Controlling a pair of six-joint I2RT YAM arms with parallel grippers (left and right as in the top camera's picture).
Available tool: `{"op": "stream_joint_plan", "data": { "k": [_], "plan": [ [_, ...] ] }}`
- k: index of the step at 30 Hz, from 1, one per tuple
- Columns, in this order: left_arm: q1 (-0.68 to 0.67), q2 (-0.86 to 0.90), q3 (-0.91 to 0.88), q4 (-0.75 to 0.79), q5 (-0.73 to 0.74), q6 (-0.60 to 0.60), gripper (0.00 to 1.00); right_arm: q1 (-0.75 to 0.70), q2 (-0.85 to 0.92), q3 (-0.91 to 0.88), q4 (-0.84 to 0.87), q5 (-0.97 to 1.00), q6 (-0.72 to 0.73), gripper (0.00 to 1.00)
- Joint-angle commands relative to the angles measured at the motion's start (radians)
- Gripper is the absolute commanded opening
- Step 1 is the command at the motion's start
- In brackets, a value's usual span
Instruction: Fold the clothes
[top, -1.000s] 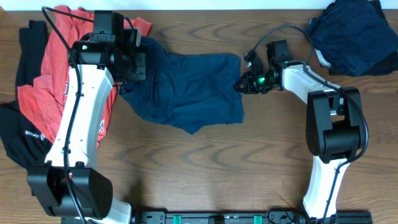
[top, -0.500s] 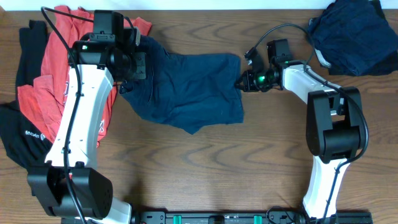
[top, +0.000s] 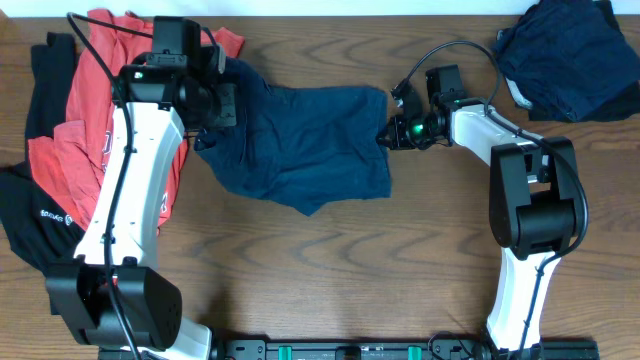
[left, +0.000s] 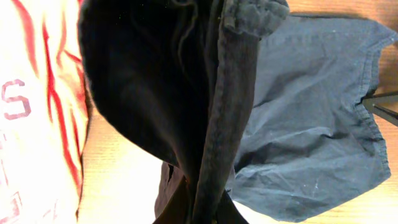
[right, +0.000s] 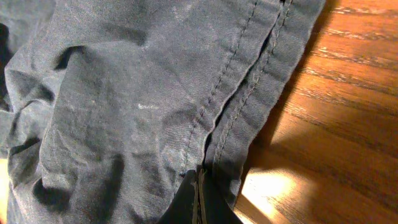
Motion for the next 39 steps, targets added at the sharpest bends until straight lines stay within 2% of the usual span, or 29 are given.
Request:
{"op": "stream_joint_plan", "data": {
  "k": [1,7,10,19,25,31,32,33,36,38,39],
  "plan": [
    [-0.037,0.009,0.013,0.011,-0.001,-0.01,0.06,0.011,0.061,-0.003,-0.014,0.023,0.005,0.01],
    [-0.148,0.027,0.012,0.047,0.017,-0.045,0.06,0.011,0.085,-0.003,-0.029,0.024,0.004,0.01],
    [-0.221,0.048,0.012,0.082,0.026,-0.124,0.06,0.011,0.084,-0.003,-0.03,0.023,0.004,0.01],
    [-0.431,0.228,0.012,0.263,0.026,-0.252,0.06,0.011,0.085,-0.003,-0.055,0.023,0.003,0.01],
    [-0.51,0.337,0.012,0.395,0.038,-0.286,0.06,0.01,0.085,-0.003,-0.062,0.023,0.003,0.01],
    [-0.539,0.355,0.012,0.456,0.068,-0.286,0.06,0.01,0.085,-0.003,-0.063,0.024,0.004,0.01],
    [-0.539,0.355,0.012,0.462,0.068,-0.286,0.08,0.009,0.085,-0.003,-0.061,0.023,0.005,0.01],
    [-0.538,0.355,0.012,0.465,0.067,-0.286,0.17,0.008,0.085,-0.003,-0.056,0.024,0.013,0.01],
    [-0.527,0.352,0.013,0.47,0.068,-0.286,0.58,0.005,0.084,-0.003,-0.046,0.022,0.024,0.01],
    [-0.518,0.344,0.013,0.47,0.068,-0.286,0.81,0.002,0.084,-0.003,-0.046,0.015,0.024,0.01],
    [-0.512,0.338,0.014,0.47,0.071,-0.286,0.87,0.001,0.084,-0.003,-0.047,0.015,0.024,0.01]
  ]
}}
